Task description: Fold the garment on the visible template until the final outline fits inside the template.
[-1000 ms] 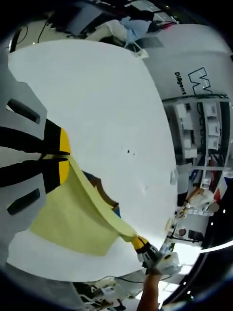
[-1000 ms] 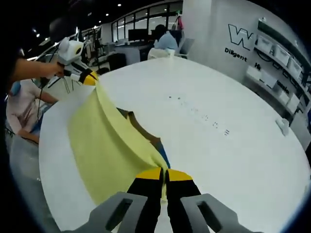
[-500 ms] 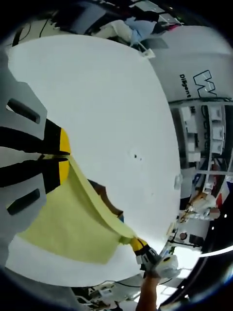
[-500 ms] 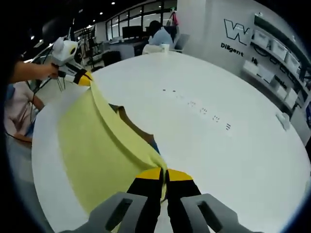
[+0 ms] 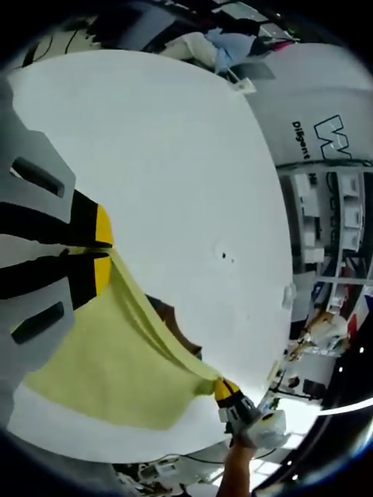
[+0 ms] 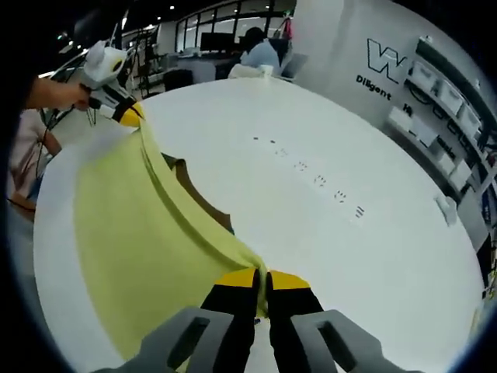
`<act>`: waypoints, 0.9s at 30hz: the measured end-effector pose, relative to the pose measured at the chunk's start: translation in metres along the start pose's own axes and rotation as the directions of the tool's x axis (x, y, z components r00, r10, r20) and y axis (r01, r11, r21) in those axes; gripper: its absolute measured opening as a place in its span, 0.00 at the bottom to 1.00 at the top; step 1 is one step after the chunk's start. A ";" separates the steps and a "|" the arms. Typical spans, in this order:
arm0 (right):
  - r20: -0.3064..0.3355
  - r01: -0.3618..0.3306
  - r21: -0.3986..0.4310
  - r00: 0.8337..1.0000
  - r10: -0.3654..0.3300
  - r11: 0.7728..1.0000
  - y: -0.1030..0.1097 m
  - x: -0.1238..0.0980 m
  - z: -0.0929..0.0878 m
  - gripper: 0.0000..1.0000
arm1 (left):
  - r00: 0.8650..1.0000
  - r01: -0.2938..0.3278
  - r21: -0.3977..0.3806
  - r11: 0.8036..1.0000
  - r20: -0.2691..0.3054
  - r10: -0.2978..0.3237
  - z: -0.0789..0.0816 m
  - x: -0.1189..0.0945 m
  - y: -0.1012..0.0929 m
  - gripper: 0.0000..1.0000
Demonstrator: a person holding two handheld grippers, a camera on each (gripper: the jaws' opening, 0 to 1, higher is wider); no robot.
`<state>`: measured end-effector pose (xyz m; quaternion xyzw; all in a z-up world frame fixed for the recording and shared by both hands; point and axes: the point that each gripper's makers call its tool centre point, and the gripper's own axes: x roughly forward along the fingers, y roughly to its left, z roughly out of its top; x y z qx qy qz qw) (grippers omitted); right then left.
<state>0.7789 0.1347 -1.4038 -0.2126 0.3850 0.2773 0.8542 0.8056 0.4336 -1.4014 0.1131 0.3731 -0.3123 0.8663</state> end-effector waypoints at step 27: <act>-0.020 0.059 0.005 0.998 -0.059 0.998 -0.016 0.019 -0.013 0.07 | 0.995 -0.102 -0.052 0.993 -0.004 0.102 -0.010 0.015 0.032 0.00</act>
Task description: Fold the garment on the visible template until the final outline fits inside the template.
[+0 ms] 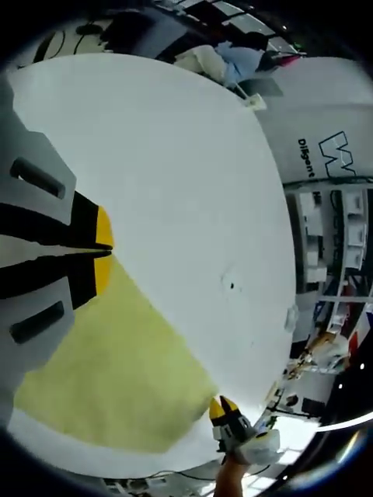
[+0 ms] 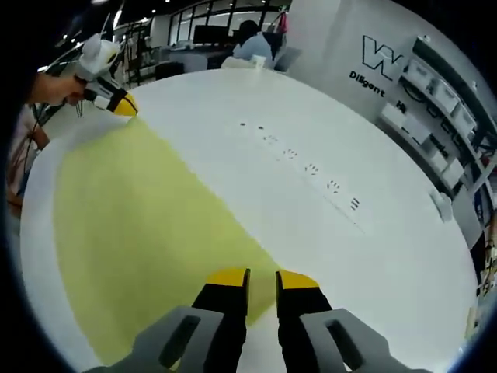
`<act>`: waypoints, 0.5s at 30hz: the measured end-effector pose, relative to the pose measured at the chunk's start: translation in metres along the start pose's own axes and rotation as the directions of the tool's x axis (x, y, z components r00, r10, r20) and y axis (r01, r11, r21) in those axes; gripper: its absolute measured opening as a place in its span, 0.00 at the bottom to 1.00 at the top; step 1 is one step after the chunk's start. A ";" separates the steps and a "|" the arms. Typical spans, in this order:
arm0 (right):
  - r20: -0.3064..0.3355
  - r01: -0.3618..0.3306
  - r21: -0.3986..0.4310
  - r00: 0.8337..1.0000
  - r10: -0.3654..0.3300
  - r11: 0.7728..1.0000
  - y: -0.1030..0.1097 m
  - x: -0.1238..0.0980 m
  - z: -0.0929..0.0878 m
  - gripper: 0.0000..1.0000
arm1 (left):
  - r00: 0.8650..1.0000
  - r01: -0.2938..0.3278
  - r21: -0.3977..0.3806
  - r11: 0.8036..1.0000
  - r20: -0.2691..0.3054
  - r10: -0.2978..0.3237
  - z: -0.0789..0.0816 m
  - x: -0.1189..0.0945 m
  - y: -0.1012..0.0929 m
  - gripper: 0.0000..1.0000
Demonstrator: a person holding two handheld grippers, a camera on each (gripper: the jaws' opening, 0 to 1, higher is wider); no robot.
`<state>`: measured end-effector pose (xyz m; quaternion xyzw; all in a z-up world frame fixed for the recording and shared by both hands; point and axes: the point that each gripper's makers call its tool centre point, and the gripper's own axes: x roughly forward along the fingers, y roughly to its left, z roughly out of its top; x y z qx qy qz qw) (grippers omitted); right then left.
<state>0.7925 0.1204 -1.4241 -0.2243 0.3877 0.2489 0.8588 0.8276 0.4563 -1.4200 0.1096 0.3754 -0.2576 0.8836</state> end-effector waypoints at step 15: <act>0.015 -0.014 0.078 1.000 0.013 0.997 0.017 -0.014 -0.026 0.16 | 0.999 -0.018 0.091 0.996 -0.028 0.021 -0.014 0.003 -0.010 0.17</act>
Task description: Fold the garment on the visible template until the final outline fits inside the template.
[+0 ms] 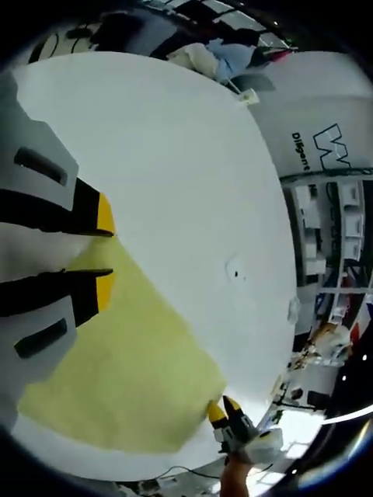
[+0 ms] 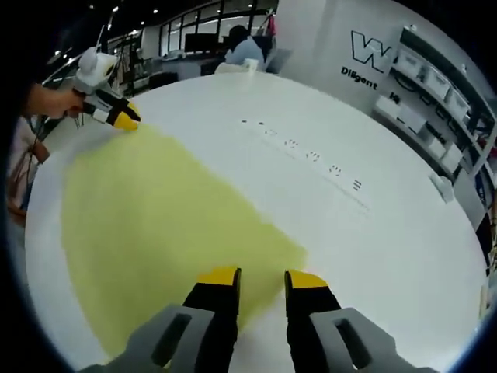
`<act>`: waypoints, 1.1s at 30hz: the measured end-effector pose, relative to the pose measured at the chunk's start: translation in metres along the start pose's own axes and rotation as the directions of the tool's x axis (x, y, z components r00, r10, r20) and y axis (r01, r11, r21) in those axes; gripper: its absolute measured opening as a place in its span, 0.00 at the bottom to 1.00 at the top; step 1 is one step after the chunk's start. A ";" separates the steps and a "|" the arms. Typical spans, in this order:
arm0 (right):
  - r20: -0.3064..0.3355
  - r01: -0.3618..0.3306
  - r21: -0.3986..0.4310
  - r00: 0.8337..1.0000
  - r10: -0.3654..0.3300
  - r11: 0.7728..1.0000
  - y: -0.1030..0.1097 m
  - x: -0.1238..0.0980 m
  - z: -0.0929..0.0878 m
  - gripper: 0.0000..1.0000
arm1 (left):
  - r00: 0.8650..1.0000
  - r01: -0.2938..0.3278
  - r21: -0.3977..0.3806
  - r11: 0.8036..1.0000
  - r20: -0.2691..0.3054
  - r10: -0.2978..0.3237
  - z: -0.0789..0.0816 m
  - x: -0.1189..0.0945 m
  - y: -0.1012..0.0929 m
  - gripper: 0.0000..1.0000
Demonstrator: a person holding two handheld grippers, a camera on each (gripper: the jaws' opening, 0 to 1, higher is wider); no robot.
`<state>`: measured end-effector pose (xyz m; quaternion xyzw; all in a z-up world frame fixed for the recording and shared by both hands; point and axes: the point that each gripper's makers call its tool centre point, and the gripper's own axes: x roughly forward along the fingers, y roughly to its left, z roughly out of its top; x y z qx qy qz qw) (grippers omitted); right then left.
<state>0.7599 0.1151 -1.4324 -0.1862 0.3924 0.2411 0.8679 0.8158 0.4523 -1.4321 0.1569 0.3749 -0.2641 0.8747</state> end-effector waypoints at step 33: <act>0.014 -0.065 0.004 0.998 0.065 0.998 0.033 -0.042 -0.039 0.26 | 1.000 -0.011 0.132 0.991 0.013 0.009 -0.045 -0.055 -0.025 0.57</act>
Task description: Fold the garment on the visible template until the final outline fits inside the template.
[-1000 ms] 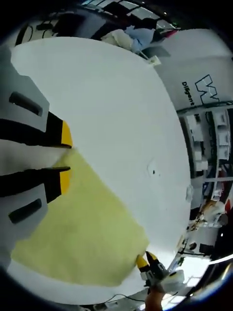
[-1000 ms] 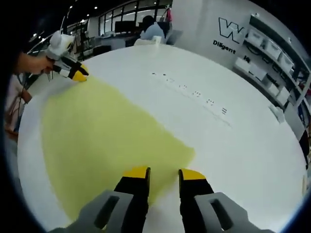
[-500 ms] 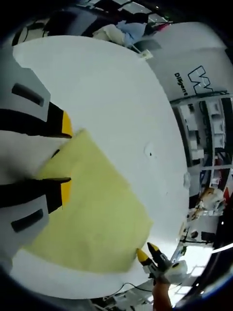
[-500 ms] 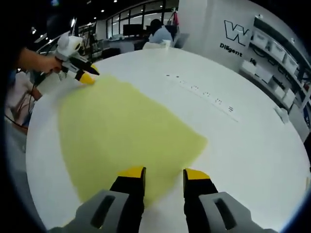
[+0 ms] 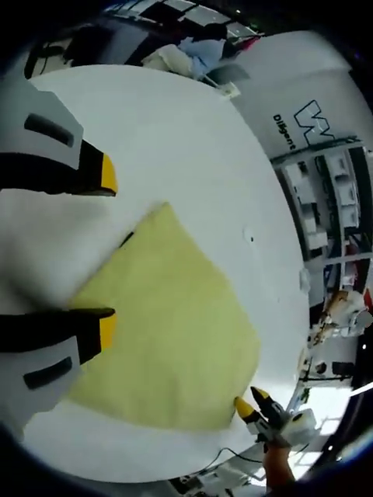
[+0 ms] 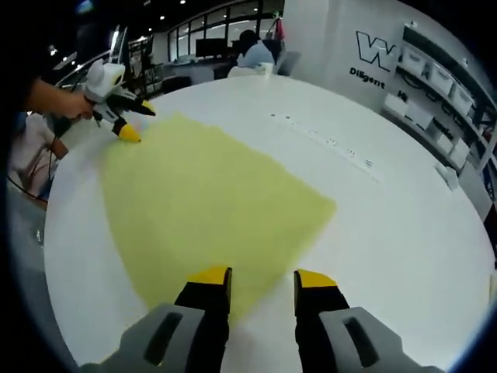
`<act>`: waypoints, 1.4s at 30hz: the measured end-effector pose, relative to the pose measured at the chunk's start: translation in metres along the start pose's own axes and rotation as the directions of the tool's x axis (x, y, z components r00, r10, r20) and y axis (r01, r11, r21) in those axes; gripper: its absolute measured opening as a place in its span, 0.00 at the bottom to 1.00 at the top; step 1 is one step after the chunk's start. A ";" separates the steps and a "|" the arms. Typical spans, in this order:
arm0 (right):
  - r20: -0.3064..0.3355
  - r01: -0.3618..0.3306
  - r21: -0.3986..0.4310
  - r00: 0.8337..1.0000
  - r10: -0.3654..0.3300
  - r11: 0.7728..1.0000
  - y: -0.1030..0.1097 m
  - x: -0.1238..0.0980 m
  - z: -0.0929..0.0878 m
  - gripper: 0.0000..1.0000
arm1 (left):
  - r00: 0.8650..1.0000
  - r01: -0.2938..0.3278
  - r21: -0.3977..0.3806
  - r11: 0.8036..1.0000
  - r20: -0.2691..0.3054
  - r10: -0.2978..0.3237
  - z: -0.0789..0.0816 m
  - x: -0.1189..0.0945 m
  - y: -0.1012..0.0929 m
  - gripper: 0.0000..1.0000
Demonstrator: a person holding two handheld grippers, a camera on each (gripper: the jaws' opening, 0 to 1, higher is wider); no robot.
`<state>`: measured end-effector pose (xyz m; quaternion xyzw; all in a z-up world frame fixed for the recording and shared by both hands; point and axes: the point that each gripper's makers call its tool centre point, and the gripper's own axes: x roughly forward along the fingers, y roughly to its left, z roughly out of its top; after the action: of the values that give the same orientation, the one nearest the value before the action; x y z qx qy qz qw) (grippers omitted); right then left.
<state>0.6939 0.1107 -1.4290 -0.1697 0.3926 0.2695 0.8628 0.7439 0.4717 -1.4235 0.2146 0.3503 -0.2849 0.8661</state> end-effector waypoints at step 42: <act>0.068 0.194 0.106 0.977 -0.202 0.975 -0.015 -0.030 -0.036 0.81 | 0.995 -0.102 -0.131 0.986 0.004 0.103 -0.031 -0.038 -0.009 0.93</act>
<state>0.6656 0.0710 -1.4277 -0.1544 0.3524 0.1687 0.9075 0.7004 0.4953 -1.4182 0.1735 0.3523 -0.2174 0.8936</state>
